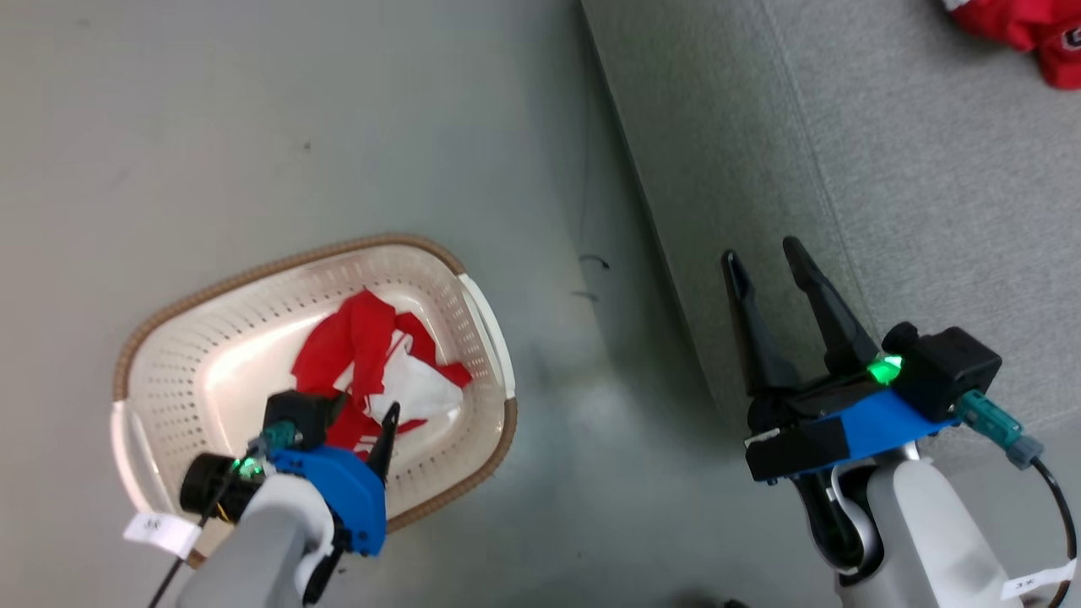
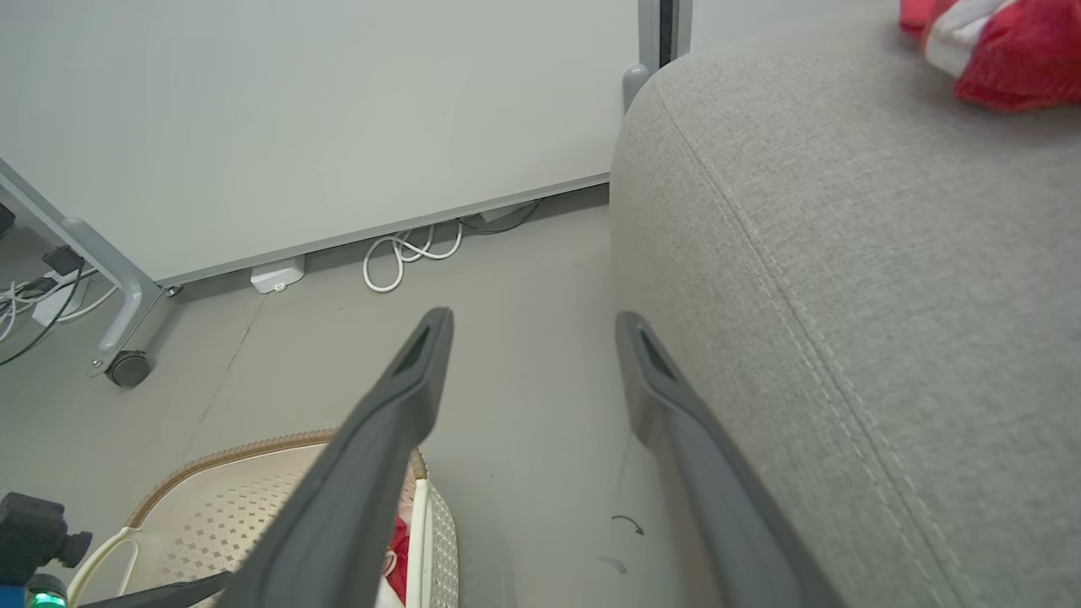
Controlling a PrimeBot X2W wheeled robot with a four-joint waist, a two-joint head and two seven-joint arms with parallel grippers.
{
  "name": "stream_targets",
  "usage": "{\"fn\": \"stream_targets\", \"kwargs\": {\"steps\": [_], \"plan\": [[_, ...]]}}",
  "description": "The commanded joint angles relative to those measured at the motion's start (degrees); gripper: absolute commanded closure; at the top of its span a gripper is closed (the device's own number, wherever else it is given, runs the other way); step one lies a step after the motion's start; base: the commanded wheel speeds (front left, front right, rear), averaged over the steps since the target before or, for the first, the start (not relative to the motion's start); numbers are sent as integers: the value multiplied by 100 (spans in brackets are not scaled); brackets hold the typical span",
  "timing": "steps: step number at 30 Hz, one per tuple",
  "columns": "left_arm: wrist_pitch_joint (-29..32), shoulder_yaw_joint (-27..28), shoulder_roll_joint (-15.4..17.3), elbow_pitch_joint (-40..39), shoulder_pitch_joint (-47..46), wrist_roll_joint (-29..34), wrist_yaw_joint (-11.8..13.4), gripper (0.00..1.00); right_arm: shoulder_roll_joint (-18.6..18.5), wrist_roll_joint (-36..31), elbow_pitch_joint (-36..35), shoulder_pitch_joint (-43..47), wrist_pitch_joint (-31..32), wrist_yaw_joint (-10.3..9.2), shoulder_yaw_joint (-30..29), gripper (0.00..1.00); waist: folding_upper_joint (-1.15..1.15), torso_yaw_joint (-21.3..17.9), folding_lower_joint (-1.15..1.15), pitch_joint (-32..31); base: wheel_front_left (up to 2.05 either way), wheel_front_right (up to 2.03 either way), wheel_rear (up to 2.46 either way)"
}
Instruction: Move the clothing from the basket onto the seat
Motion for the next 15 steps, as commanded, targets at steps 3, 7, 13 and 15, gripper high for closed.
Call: {"fn": "stream_targets", "kwargs": {"steps": [3, 7, 13, 15], "plan": [[84, -291, 84, 149, -442, -113, -7, 0, 5, 96, -121, -215, -105, 3, 41, 0, 0, -130, -1, 637, 0, 0, 0], [98, -569, 236, 365, -820, -95, -6, 0, 5, 158, -219, -261, -184, 3, 103, 0, 0, -138, -1, 1027, 0, 0, 0], [-50, -786, 339, 771, -1280, 13, 5, 0, 5, 279, -219, -296, -258, 3, 165, 0, 0, -187, -1, 1471, 0, 0, 0], [-98, -798, 322, 929, -1370, 29, 24, 0, 5, 302, -214, -328, -281, 3, 211, 0, 0, -216, -1, 1580, 0, 0, 0]]}}
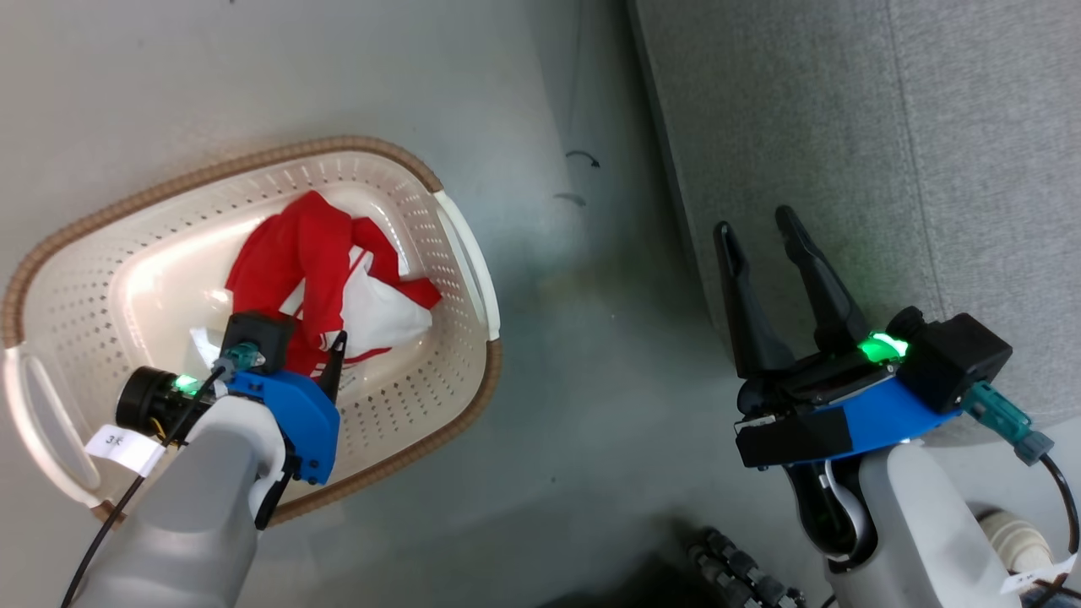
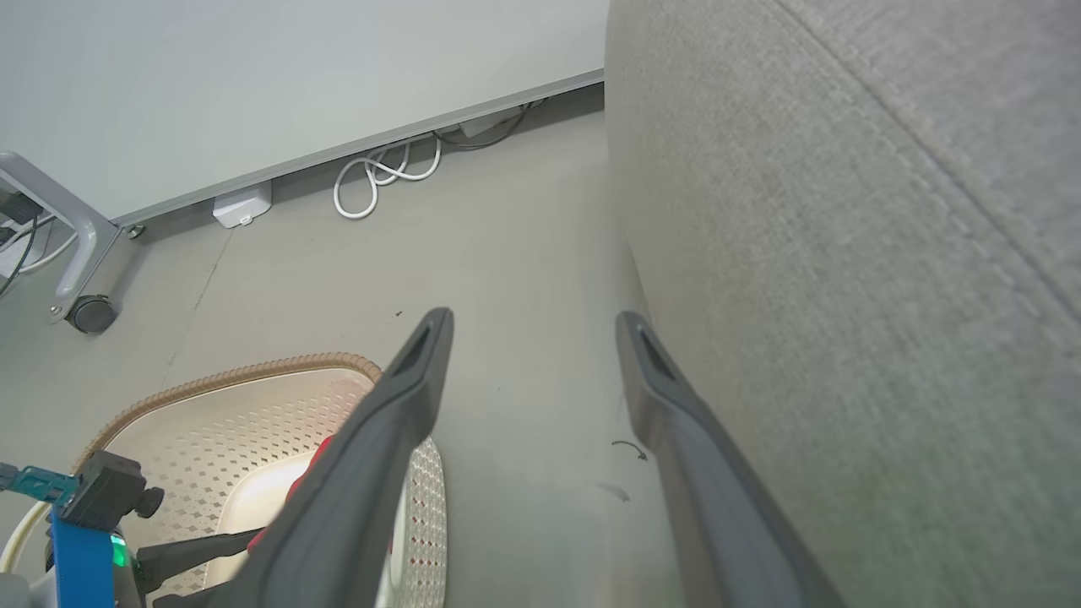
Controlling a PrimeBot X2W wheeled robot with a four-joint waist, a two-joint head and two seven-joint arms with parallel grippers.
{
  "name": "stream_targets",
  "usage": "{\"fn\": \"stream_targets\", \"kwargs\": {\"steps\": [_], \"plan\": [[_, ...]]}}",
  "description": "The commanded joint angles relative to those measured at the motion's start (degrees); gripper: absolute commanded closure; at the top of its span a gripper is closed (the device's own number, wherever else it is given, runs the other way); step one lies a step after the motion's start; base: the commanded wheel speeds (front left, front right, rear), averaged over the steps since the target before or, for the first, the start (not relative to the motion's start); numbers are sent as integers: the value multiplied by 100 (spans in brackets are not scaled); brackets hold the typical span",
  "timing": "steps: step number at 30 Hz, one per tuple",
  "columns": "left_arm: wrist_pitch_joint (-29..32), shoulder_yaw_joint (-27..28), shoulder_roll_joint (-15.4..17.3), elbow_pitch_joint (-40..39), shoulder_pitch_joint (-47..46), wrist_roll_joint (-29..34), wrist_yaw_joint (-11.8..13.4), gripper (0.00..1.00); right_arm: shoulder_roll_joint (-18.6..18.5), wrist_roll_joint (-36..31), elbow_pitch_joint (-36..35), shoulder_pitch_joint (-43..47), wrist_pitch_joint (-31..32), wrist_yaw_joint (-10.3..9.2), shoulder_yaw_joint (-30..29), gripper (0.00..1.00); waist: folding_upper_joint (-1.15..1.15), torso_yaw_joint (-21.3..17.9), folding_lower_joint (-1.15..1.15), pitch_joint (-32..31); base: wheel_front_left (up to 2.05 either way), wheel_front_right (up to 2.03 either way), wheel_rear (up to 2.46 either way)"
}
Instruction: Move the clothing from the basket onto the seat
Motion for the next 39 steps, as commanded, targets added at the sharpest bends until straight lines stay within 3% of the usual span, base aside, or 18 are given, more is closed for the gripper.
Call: {"fn": "stream_targets", "kwargs": {"steps": [1, 13, 14, 15, 30, 39], "plan": [[-62, 4, 3, 127, -157, 22, 24, 0, 5, 56, -22, -130, -51, 3, 47, 0, 0, -69, -1, 221, 0, 0, 0], [-323, 92, -150, 591, -662, -36, 236, 0, 4, 118, 10, -127, -133, 3, 206, 0, 0, -133, -1, 465, 0, 0, 0], [-334, 94, -160, 599, -684, -33, 251, 54, 4, 111, 13, -123, -135, 3, 197, 0, 0, -130, -1, 466, 0, 0, 0], [-356, 83, -168, 608, -701, -17, 262, 100, 4, 102, 17, -120, -137, 3, 192, 0, 0, -128, -1, 465, 0, 0, 0], [-410, 98, -314, 766, -735, -219, 69, 100, 4, 33, 55, -293, -145, 3, 247, 0, 0, -55, -1, 393, 0, 0, 0], [-422, 86, -576, 592, -588, -285, 18, 100, 3, -210, 137, -364, -55, 3, 154, 0, 0, 312, -1, -49, 0, 0, 0]]}}
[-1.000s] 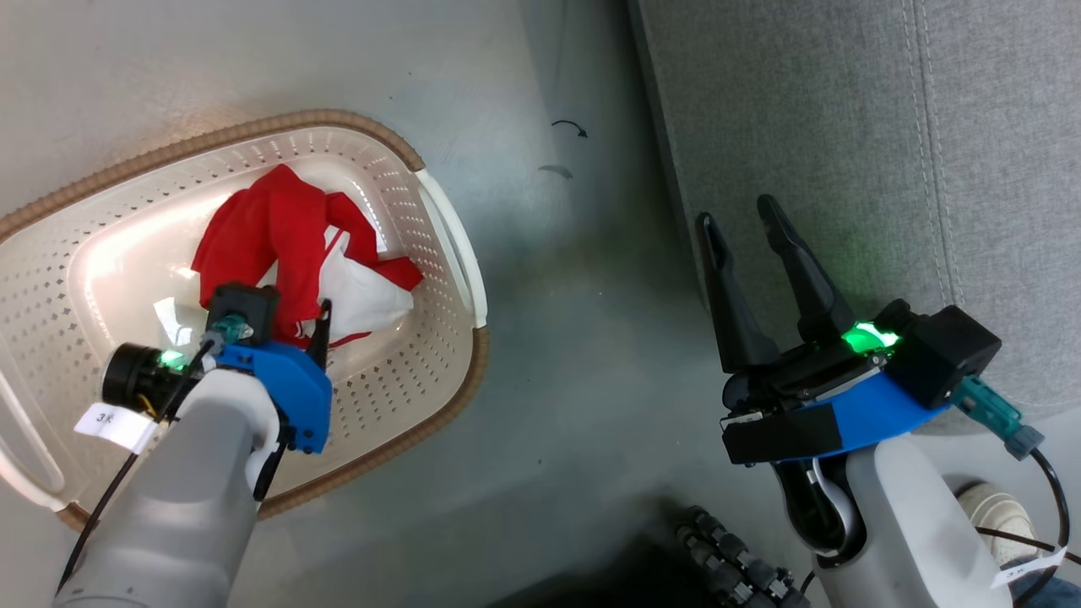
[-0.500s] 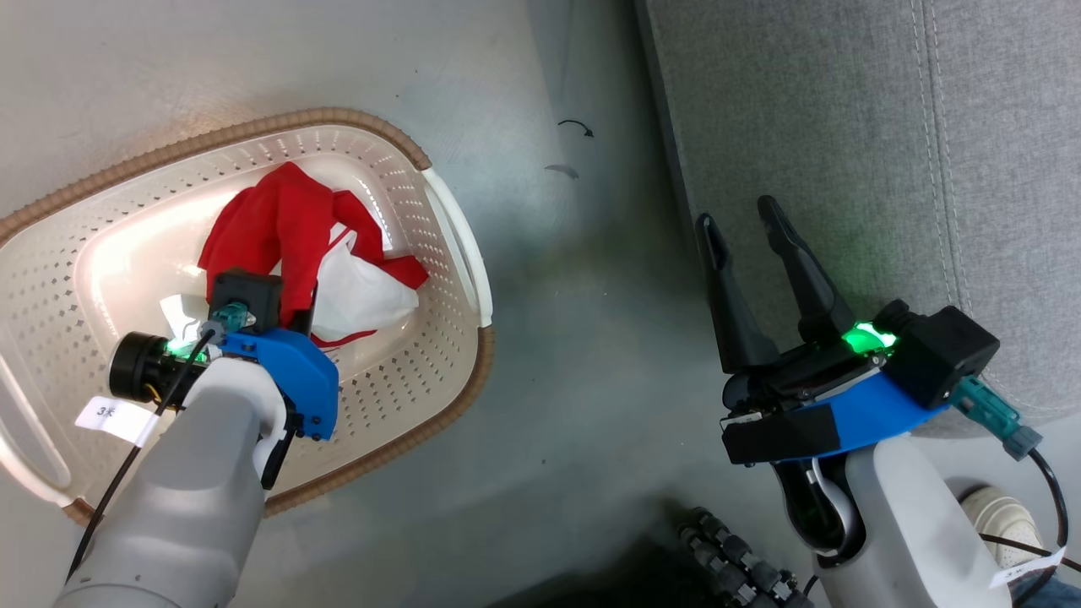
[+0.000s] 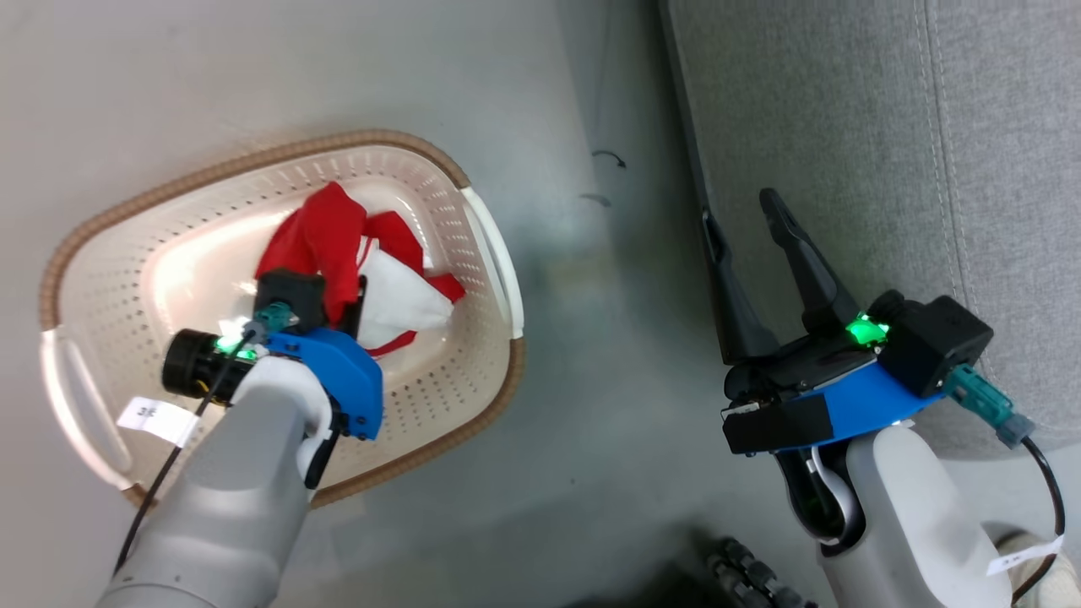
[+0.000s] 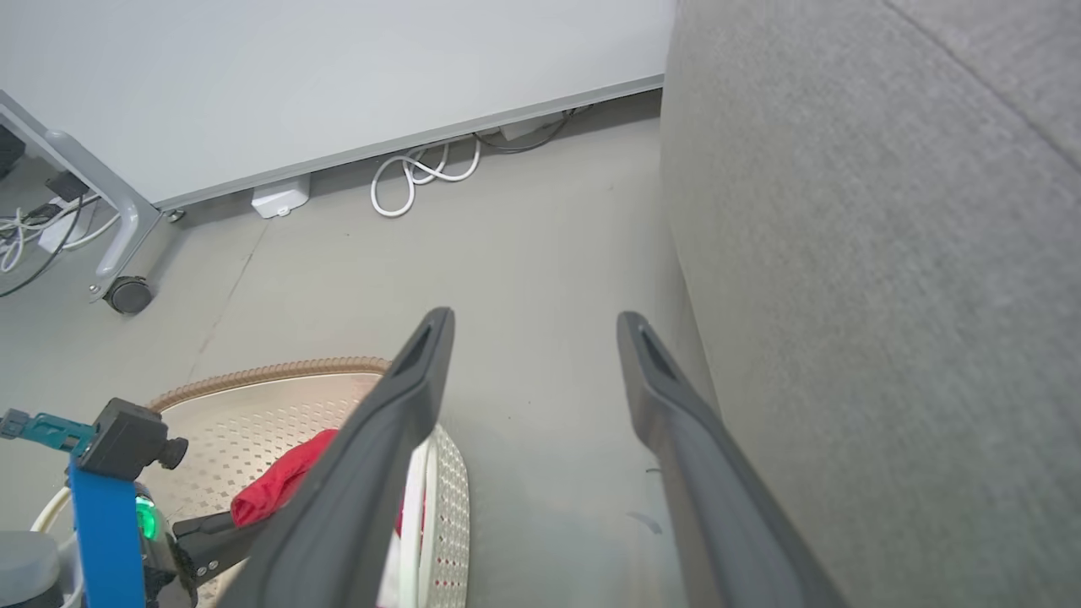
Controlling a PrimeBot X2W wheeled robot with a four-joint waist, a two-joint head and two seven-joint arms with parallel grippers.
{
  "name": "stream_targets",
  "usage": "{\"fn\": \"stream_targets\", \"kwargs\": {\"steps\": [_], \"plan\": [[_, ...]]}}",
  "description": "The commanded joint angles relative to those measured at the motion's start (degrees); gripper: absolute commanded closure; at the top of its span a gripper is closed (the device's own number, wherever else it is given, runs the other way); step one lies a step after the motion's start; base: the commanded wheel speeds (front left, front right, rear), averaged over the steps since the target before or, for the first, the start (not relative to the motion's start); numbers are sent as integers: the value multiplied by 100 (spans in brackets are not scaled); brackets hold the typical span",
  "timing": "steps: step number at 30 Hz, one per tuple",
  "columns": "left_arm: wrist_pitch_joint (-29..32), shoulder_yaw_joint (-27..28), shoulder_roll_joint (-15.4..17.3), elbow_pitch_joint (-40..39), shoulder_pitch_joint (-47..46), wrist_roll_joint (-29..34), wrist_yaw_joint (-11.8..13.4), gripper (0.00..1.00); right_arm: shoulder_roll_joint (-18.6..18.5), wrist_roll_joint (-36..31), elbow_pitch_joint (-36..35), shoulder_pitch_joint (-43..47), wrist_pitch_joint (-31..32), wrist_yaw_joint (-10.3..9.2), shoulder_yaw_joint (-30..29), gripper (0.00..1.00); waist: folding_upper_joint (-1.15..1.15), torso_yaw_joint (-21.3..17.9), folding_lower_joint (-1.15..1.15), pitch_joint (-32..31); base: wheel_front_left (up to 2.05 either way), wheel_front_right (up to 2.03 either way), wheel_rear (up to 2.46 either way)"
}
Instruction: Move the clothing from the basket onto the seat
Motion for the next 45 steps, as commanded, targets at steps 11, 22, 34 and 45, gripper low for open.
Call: {"fn": "stream_targets", "kwargs": {"steps": [11, 22, 34, 45], "plan": [[-28, 82, -173, -1052, 653, 226, -33, 100, -2, -336, 82, 88, 307, 3, -257, 0, 0, 781, 0, -1425, 0, 0, 0], [-30, -320, -157, -2164, 1414, 359, -41, 100, -2, -274, 358, 514, 555, 3, -224, 0, 0, 1117, 0, -2903, 0, 0, 0], [-29, -750, -13, -3041, 1314, 138, -41, 100, -2, -161, 613, 1046, 717, 3, -177, 0, 0, 1339, 0, -4079, 0, 0, 0], [-31, -1100, -111, -3260, 685, -132, -41, 100, -2, -59, 670, 1358, 876, 3, -3, 0, 0, 1457, 0, -4665, 0, 0, 0]]}}
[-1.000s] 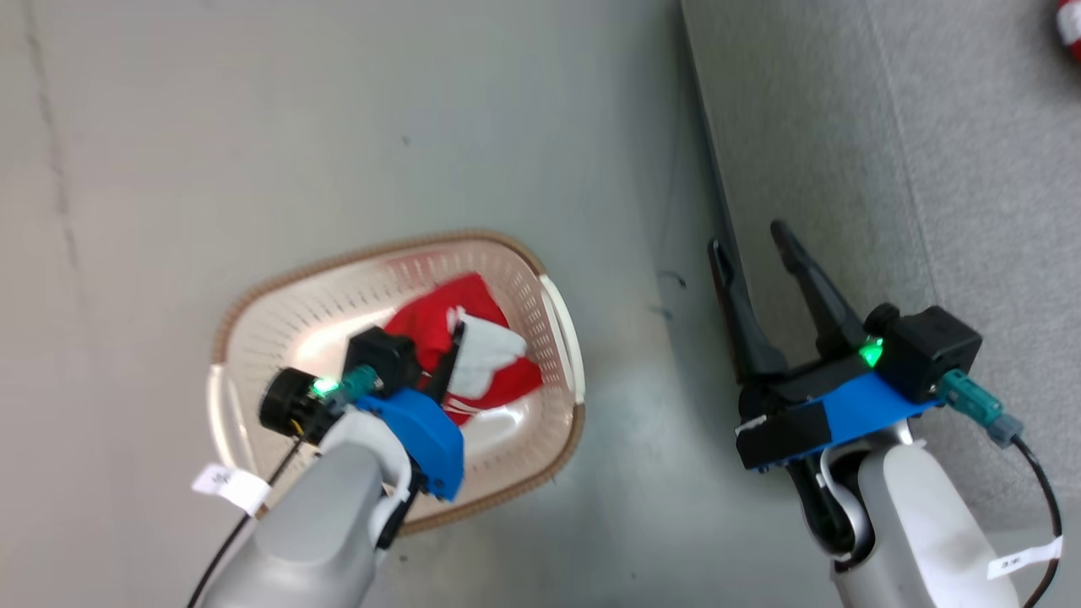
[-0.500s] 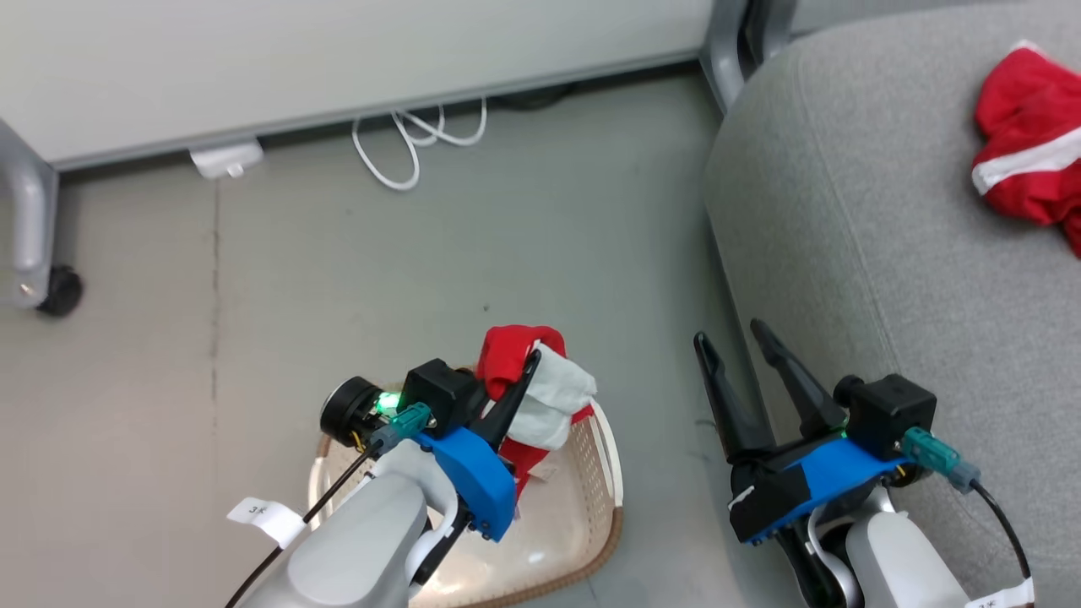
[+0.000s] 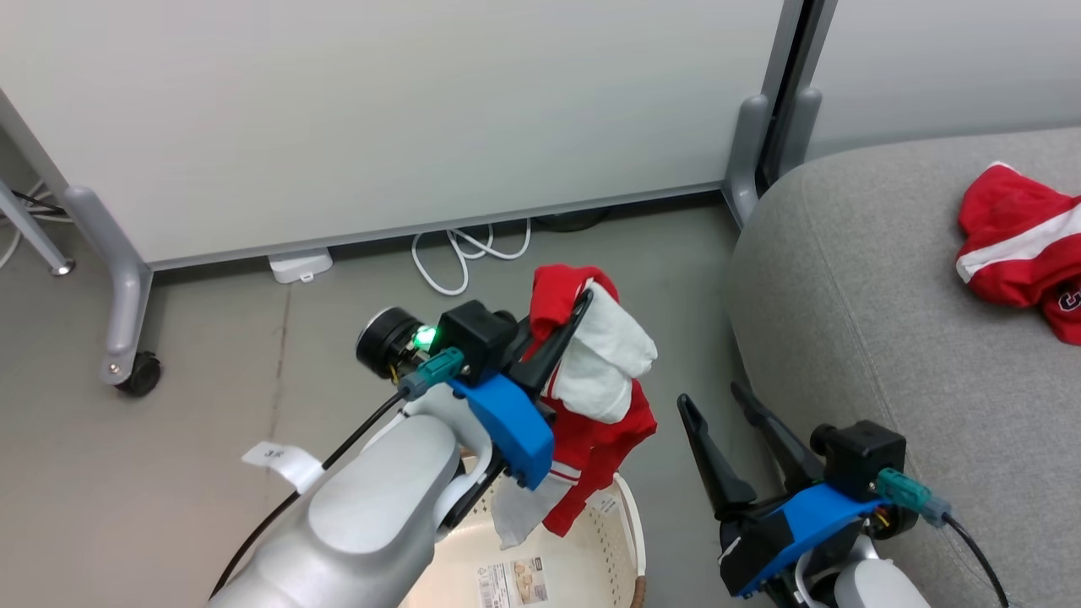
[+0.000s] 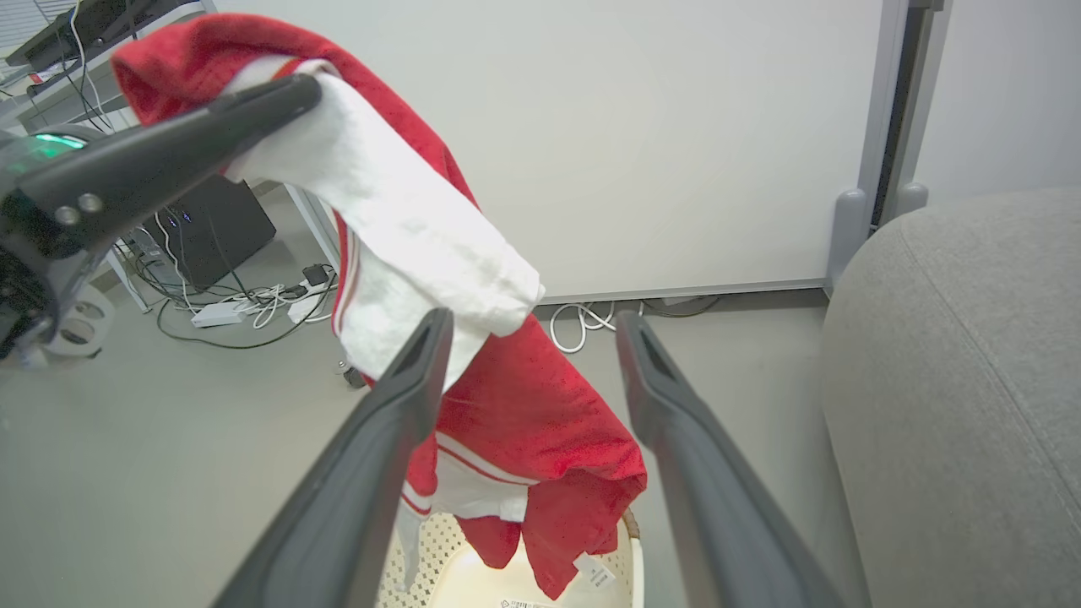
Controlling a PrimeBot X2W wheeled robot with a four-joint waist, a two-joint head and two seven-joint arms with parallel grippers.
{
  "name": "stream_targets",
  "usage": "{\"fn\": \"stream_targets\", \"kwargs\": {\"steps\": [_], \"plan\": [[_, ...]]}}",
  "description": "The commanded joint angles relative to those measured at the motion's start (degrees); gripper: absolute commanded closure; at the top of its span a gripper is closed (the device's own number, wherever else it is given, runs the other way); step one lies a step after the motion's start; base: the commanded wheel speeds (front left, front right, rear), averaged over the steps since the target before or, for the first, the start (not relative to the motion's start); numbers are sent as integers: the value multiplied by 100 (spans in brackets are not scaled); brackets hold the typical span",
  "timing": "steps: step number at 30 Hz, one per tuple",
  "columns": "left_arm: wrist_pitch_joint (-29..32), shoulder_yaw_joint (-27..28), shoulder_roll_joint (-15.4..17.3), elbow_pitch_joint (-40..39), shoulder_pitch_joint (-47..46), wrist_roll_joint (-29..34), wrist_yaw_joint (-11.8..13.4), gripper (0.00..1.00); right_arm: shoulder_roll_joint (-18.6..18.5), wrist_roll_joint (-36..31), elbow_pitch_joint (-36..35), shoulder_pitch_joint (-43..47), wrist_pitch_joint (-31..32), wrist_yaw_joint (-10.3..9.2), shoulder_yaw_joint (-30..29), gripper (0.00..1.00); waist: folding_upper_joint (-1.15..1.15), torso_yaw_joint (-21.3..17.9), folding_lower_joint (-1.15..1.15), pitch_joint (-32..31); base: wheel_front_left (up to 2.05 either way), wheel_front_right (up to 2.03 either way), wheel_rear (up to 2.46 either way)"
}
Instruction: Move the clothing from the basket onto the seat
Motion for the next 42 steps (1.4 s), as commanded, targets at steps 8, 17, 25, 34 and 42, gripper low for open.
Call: {"fn": "stream_targets", "kwargs": {"steps": [8, 17, 25, 34, 42], "plan": [[-25, -304, -103, -40, -564, -222, -8, 100, -6, 114, 78, 114, 61, 3, 197, 0, -1, 68, 1, -272, 0, 0, 0], [-27, -503, -143, 27, -693, -421, -8, 100, -6, 103, 90, 115, 97, 3, 201, 0, -1, 88, 1, -337, 0, 0, 0], [-28, -528, -158, -18, -744, -468, -8, 100, -6, 240, 118, -162, 204, 3, 377, 0, -1, 84, 1, -254, 0, 0, 0], [-28, -645, -227, -123, -812, -473, -8, 100, -6, 736, 641, -923, 340, 3, 717, 0, -1, 176, 1, -133, 0, 0, 0], [-28, -753, -265, -186, -854, -519, -8, 100, -6, 963, 1269, -1599, 184, 3, 940, 0, -1, 232, 1, -62, 0, 0, 0]]}}
